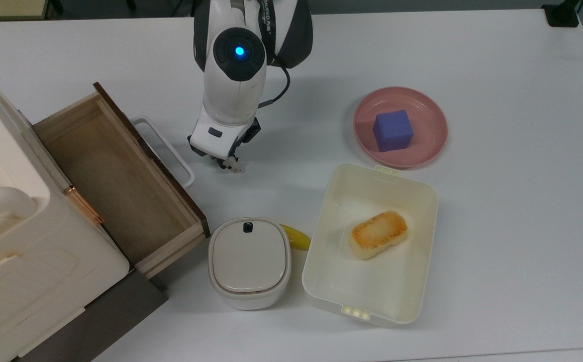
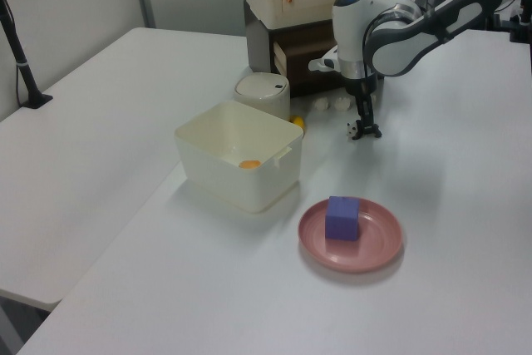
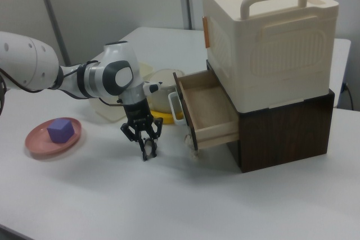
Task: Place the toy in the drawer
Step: 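Close the gripper on the panda figurine, then lift the panda and carry it over the open wooden drawer, then lower the panda into the drawer and open the gripper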
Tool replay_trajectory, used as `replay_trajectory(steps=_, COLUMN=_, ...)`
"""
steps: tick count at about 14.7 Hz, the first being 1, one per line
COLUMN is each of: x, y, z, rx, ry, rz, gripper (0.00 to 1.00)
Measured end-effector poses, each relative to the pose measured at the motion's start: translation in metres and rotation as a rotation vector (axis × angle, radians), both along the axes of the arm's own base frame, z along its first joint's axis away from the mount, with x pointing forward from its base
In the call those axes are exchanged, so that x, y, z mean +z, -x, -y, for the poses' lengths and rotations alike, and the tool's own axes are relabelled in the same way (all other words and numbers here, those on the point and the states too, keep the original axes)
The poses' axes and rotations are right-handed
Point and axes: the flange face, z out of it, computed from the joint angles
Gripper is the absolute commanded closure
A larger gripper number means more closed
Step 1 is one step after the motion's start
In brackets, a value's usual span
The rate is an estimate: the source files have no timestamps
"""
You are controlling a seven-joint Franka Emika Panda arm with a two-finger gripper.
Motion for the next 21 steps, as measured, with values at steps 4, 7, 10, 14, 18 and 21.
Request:
replay_trajectory(steps=4, x=0.003, y=0.000, z=-0.010, rx=0.011, ry=0.002, rz=0.005, gripper=1.00)
replay_trajectory(steps=7, x=0.060, y=-0.001, z=-0.017, rx=-0.004, ry=-0.011, rz=0.031, gripper=1.00)
replay_trajectory(steps=10, x=0.161, y=-0.004, z=-0.016, rx=-0.019, ry=-0.088, rz=0.090, gripper=1.00)
replay_trajectory(steps=14, x=0.238, y=-0.005, z=0.046, rx=0.024, ry=-0.073, rz=0.191, gripper=1.00)
replay_trajectory(steps=18, x=0.252, y=-0.015, z=0.143, rx=0.049, ry=0.024, rz=0.366, gripper=1.00)
replay_trajectory(steps=21, x=0.222, y=-0.028, z=0.175, rx=0.043, ry=0.067, rz=0.396, gripper=1.00)
